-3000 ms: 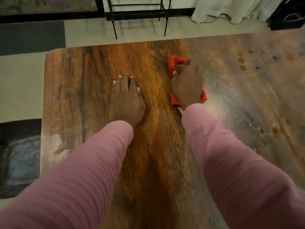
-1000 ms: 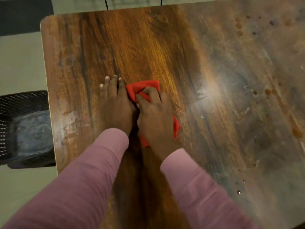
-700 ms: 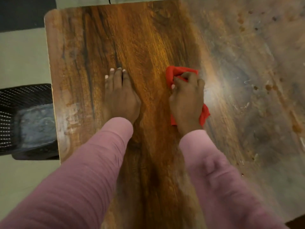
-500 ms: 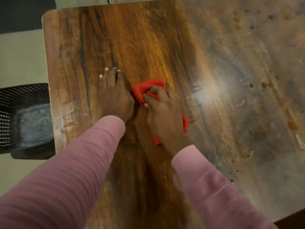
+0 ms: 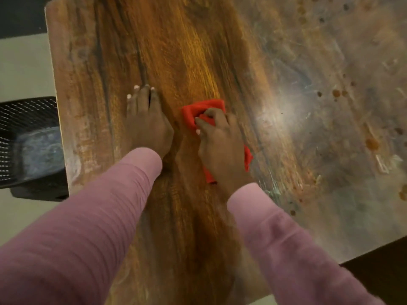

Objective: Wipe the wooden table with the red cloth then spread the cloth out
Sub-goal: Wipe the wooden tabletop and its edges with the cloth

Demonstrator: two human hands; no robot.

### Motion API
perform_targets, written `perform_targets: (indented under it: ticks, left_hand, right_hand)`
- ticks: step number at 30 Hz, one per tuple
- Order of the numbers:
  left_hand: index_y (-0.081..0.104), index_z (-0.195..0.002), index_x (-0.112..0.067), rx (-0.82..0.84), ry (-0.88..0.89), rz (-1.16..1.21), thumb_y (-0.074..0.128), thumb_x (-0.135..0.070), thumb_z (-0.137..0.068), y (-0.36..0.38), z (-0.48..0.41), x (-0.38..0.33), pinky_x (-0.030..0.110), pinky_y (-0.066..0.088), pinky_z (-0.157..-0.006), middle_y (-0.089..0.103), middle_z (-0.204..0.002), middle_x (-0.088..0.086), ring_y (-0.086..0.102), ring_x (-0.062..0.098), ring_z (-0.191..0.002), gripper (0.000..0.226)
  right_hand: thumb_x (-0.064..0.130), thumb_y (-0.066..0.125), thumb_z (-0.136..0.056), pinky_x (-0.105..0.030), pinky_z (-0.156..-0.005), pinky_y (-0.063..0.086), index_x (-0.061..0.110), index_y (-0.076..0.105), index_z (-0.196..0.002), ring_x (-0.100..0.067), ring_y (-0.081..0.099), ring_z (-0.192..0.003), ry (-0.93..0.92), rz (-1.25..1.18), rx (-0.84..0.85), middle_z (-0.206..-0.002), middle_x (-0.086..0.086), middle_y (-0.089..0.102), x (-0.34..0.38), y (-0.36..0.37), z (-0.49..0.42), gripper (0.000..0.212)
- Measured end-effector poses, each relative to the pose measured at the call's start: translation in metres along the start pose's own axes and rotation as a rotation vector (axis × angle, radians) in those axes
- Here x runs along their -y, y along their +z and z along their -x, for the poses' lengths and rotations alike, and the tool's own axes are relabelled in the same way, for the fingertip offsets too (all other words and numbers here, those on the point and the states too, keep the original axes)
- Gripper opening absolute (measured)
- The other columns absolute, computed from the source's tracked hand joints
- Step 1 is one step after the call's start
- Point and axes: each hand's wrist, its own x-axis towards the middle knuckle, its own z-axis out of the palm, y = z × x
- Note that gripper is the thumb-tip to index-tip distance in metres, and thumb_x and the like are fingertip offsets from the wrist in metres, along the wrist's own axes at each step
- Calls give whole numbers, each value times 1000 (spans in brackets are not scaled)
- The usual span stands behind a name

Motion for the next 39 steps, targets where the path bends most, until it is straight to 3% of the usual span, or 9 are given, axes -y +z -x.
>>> perform_targets:
  ticks: [7, 12, 15, 19, 22, 29, 32, 35, 39]
  left_hand:
    - [37, -142, 3, 22, 14, 22, 31, -13, -94, -2, 56, -3, 45, 14, -118, 34, -150, 19, 22, 34, -143, 51]
    - [36, -142, 3, 37, 18, -7, 31, -14, -91, -2, 53, -6, 43, 10, -119, 34, -150, 19, 22, 34, -143, 54]
    - [36, -142, 3, 30, 28, -14, 27, -17, -89, -5, 55, -6, 42, 9, -119, 34, -150, 19, 22, 34, -143, 58]
    - [33, -143, 3, 37, 38, -12, 31, -12, -94, -4, 56, -7, 40, 6, -119, 32, -151, 18, 20, 34, -143, 52]
    - [31, -144, 4, 35, 42, -1, 32, -9, -95, -3, 54, -9, 40, 4, -120, 30, -152, 19, 18, 34, -144, 50]
    - [32, -143, 4, 32, 52, 12, 33, -10, -93, -5, 57, -6, 42, 7, -120, 31, -151, 20, 19, 34, -144, 52]
    - [29, -145, 2, 59, 41, 20, 30, -13, -95, -7, 58, -4, 41, 6, -120, 28, -153, 18, 15, 32, -145, 52]
    - [27, -146, 2, 63, 62, 24, 29, -12, -95, -6, 58, -7, 40, 4, -120, 26, -154, 18, 14, 33, -145, 53]
    - [27, -146, 3, 61, 57, 13, 29, -11, -95, -5, 56, -9, 41, 3, -120, 27, -153, 19, 15, 34, -144, 53]
  right_hand:
    - [15, 49, -88, -38, -94, 41, 18, 70, -110, -31, 43, -110, 315, 68, -117, -123, -3, 55, -47, -22, -17, 31]
    - [22, 46, -87, -36, -84, 42, 17, 72, -102, -30, 48, -100, 31, -15, -18, -118, -3, 59, 13, -2, 36, 31]
    - [17, 53, -89, -37, -88, 42, 17, 71, -108, -31, 48, -104, -60, 56, 25, -123, -3, 58, -11, -14, 46, 26]
    - [14, 52, -91, -32, -93, 36, 17, 68, -116, -33, 44, -111, 261, 123, -76, -128, -5, 54, -62, -37, 31, 30]
    - [14, 51, -90, -33, -94, 37, 17, 69, -112, -31, 43, -111, 331, 81, -111, -125, -4, 55, -43, -32, 37, 29]
    - [21, 51, -90, -38, -88, 45, 15, 72, -108, -28, 50, -101, -96, 18, 43, -120, -5, 60, 1, -19, 97, 28]
    - [11, 57, -89, -39, -91, 43, 14, 70, -111, -33, 48, -104, 109, 136, -39, -123, -8, 58, -40, -36, 80, 25]
    - [12, 53, -92, -26, -90, 31, 15, 67, -117, -32, 44, -110, 328, 135, -97, -128, -5, 55, -55, -44, 70, 29]
    - [15, 54, -89, -30, -94, 32, 18, 70, -113, -28, 44, -111, 246, 101, -45, -126, -4, 55, -9, -30, 101, 28]
